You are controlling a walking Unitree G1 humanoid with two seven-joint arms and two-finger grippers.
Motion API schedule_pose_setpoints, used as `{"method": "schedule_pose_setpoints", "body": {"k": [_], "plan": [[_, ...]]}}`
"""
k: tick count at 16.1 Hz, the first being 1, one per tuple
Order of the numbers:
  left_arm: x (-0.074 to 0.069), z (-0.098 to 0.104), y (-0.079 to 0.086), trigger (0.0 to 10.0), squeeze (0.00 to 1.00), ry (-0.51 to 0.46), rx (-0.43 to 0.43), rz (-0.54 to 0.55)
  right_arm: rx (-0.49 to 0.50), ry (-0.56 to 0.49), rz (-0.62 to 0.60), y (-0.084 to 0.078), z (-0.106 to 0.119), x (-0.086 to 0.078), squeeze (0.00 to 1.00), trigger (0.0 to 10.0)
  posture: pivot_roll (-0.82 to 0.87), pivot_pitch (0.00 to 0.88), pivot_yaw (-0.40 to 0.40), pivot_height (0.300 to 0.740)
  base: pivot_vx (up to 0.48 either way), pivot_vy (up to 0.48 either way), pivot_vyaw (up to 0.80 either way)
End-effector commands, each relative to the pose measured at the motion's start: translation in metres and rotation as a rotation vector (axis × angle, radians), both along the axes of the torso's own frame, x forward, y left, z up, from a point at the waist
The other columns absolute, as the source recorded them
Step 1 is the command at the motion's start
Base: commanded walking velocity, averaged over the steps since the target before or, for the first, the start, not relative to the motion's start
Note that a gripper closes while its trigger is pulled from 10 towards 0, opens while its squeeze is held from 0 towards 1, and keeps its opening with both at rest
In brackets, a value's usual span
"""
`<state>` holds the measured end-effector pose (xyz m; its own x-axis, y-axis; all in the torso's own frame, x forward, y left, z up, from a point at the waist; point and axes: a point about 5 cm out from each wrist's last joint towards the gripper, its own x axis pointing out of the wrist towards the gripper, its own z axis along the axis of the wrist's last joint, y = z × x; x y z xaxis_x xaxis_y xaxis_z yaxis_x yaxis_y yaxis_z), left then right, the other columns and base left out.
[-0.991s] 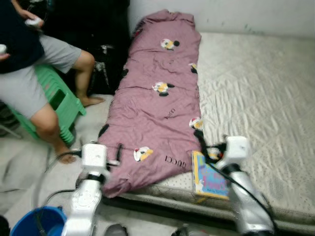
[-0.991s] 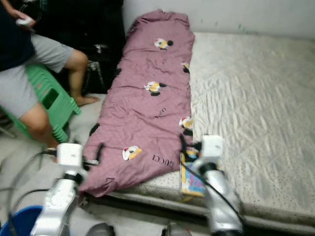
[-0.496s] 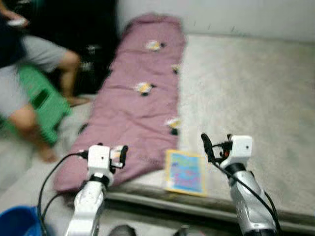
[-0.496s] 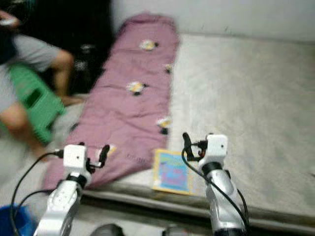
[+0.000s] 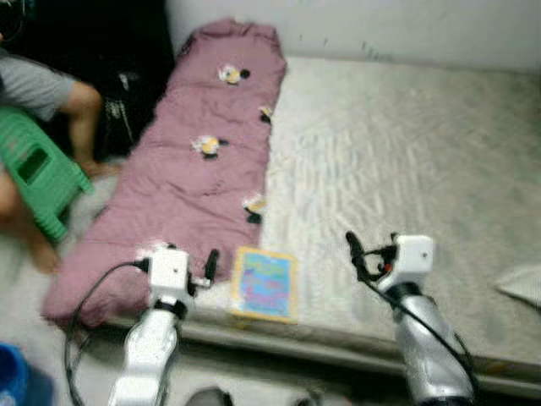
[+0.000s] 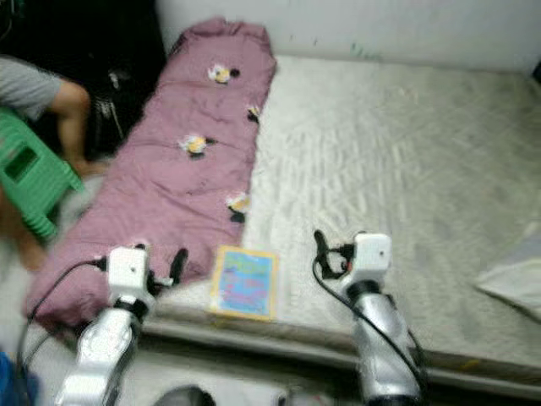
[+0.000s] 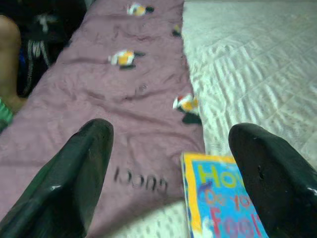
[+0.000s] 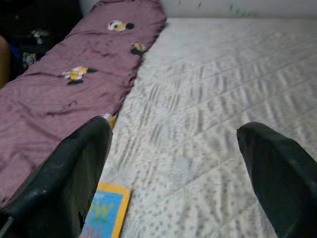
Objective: Clean up the room
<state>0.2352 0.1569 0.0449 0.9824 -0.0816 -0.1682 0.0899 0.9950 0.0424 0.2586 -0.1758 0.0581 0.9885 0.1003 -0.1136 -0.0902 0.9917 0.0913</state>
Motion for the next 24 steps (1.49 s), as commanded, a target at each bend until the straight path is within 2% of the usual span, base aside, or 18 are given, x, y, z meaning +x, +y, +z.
{"method": "schedule_pose_setpoints", "body": {"k": [1,8,16,21,22,23,24], "plan": [[0.0009,0.0016,0.004,10.0,0.0,-0.003,0.012,0.011,0.003,0.0,0.016,0.0043,0.0003,-0.0001,0.0,10.0,-0.05,0.083,0.018,0.74,0.0,-0.277,0.0],[0.0011,0.0016,0.0027,10.0,0.0,-0.003,0.012,0.004,0.002,0.0,0.008,0.0042,0.0002,0.0001,0.0,10.0,-0.05,0.083,0.022,0.74,0.0,-0.279,0.0],[0.0077,0.0056,0.0069,10.0,0.0,-0.025,0.009,0.029,-0.039,0.0,-0.013,-0.001,0.0023,0.0043,0.0,10.0,-0.05,0.087,0.029,0.74,0.0,0.0,0.0],[0.0048,0.0015,0.0006,10.0,0.0,-0.016,-0.022,0.021,-0.088,0.013,-0.039,-0.0009,-0.0006,0.0049,0.0,10.0,-0.06,0.069,0.024,0.74,0.0,0.0,0.0],[0.0056,0.0022,0.0019,10.0,0.0,-0.018,-0.004,0.031,-0.012,0.004,-0.018,0.0037,0.0019,0.0055,0.0,10.0,-0.06,0.071,0.024,0.74,0.0,0.0,0.0],[0.0064,0.0025,0.003,10.0,0.0,-0.016,0.006,0.036,-0.031,-0.014,-0.047,0.0032,0.0038,0.0057,0.0,10.0,-0.06,0.071,0.024,0.74,0.0,0.0,0.0],[0.0066,0.0026,0.0032,10.0,0.0,-0.016,0.017,0.032,-0.109,-0.016,-0.062,0.0025,0.0025,0.0056,0.0,10.0,-0.06,0.071,0.025,0.74,0.0,0.0,0.0]]}}
